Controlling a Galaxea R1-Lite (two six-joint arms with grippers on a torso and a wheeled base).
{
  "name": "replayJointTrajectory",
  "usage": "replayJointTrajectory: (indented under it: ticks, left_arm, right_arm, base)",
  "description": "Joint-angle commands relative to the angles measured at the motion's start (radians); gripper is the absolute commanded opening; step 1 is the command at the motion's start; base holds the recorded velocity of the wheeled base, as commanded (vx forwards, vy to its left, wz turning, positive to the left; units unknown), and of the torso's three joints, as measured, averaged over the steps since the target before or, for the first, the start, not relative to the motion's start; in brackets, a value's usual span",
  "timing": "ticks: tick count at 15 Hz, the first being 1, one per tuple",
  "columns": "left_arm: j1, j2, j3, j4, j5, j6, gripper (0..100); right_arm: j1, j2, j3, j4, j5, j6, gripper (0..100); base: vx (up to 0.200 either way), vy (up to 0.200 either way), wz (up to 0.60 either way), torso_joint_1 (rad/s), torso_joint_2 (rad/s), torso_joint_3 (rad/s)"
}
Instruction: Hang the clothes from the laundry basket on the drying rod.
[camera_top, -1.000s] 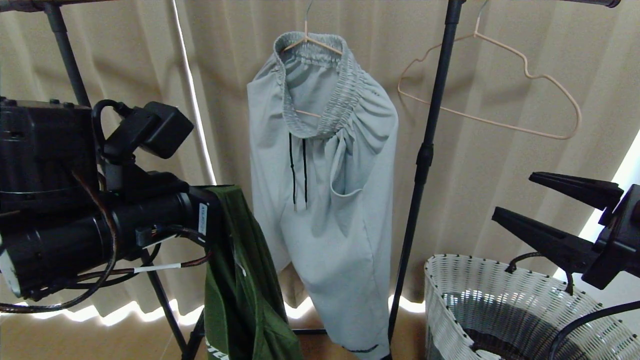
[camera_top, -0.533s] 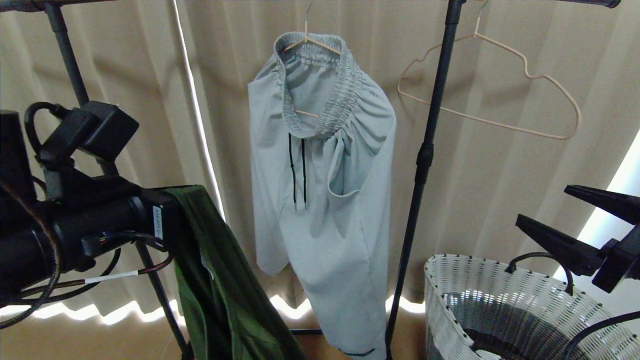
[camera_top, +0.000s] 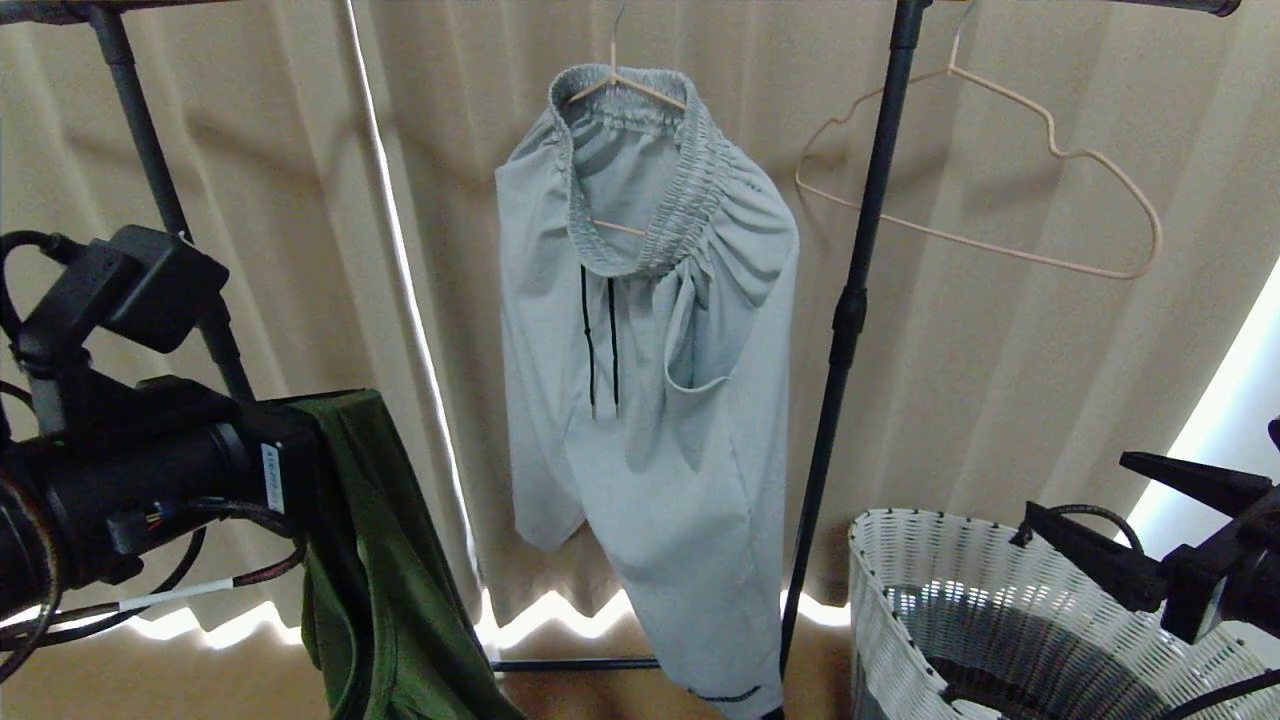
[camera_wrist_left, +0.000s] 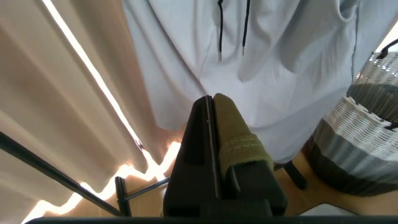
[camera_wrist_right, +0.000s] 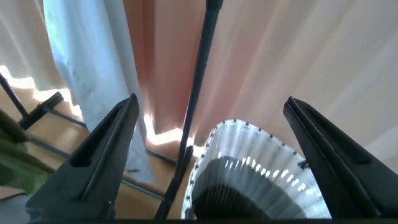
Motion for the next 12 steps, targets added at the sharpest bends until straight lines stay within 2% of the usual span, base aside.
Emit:
replayJointTrajectory:
  ticks: [1,4,6,12]
  left_arm:
    - [-0.001,-0.004,0.002,-0.001,0.000,0.000,0]
    - [-0.004,0.001,0.009,-0.001,-0.001,0.004,0]
    - [-0.005,0.002,0.016,-0.001,-0.003,0.006,0]
    - [-0.007,0.010,0.022,-0.003,-0.006,0.006,0]
  right_arm:
    - [-0.002,0.018,0.014,0.000,0.001,-0.001,100]
    - [-0.006,0.022,0.012,-0.071,-0.003,-0.007,100]
    - [-0.054,0.028,0.020,-0.114,-0.003,-0.008,100]
    - [-0.072,0.031,0.022,-0.118,-0.003,-0.010,100]
  base:
    - [0.000,0.000,0.00,0.000,0.00,0.000]
    - [0.000,0.000,0.00,0.000,0.00,0.000]
    - [0.000,0.000,0.00,0.000,0.00,0.000]
    - [0.000,0.000,0.00,0.000,0.00,0.000]
